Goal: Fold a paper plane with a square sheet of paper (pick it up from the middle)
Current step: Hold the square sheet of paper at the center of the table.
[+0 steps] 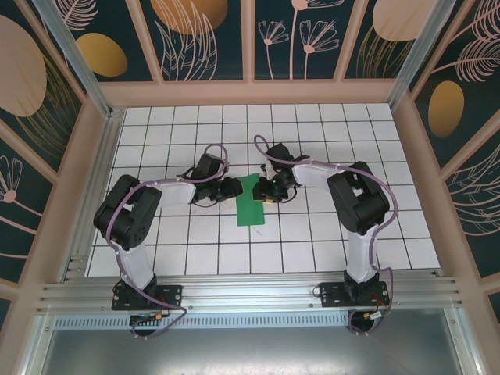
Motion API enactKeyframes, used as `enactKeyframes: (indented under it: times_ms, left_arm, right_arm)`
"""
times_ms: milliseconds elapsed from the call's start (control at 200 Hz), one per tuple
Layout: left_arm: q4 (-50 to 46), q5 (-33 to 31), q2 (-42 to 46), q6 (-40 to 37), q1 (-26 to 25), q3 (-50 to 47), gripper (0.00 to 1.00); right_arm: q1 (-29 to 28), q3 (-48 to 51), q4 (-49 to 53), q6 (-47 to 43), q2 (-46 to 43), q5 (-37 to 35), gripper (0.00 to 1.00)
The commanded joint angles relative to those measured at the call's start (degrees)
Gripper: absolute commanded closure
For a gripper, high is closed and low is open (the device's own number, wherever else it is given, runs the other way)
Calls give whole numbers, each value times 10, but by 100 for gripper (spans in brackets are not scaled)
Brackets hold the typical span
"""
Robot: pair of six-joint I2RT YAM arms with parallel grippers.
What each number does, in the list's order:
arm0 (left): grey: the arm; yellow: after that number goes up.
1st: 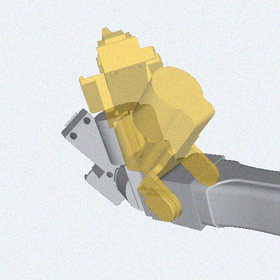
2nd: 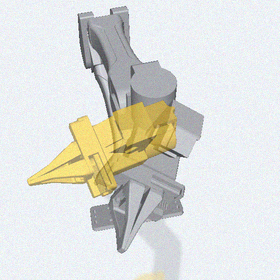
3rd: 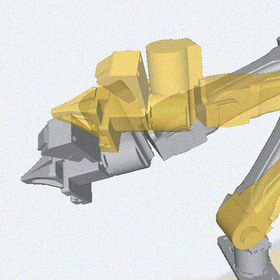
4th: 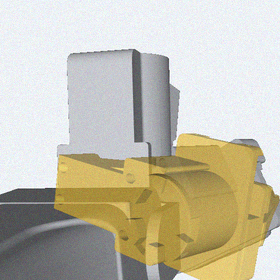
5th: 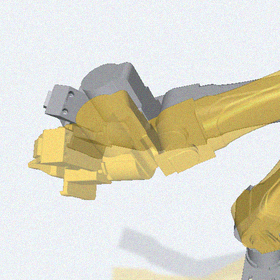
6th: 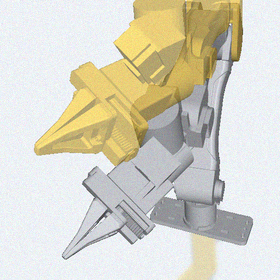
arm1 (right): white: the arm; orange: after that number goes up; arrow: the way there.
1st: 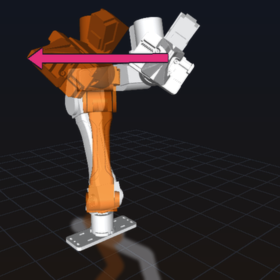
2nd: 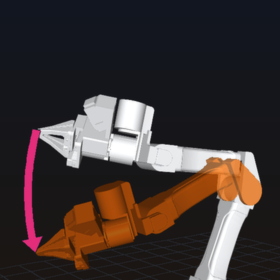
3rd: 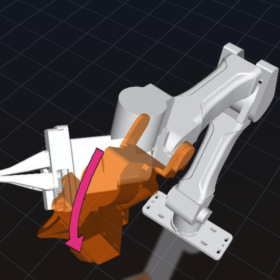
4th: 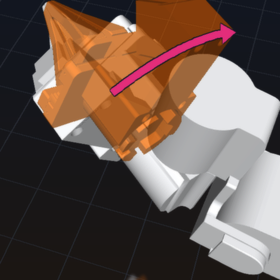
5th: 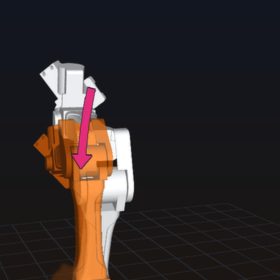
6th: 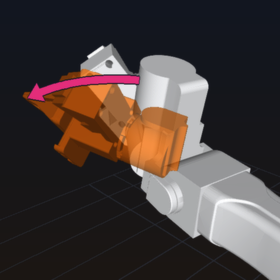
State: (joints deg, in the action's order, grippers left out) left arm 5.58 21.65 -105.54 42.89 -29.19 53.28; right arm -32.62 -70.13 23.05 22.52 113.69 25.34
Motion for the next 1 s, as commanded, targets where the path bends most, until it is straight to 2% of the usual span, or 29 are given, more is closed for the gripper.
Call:
enactKeyframes:
  times_ms: [0,450,756,906,991]
  left_arm:
    - [19,16,-8,0,-5,13,65]
    - [25,22,-21,4,-6,13,73]
    - [-19,-3,-38,-8,-9,22,78]
    - [-50,-27,-44,-16,-9,21,81]
    - [-60,-32,-51,-21,-9,21,82]
  right_arm:
    - [-16,25,-7,-21,79,-83,62]
    - [-18,23,-6,-21,84,-84,62]
    - [-20,25,-11,-15,82,-81,62]
    - [-20,24,-28,3,41,-51,62]
    - [-20,15,-31,17,14,-52,57]
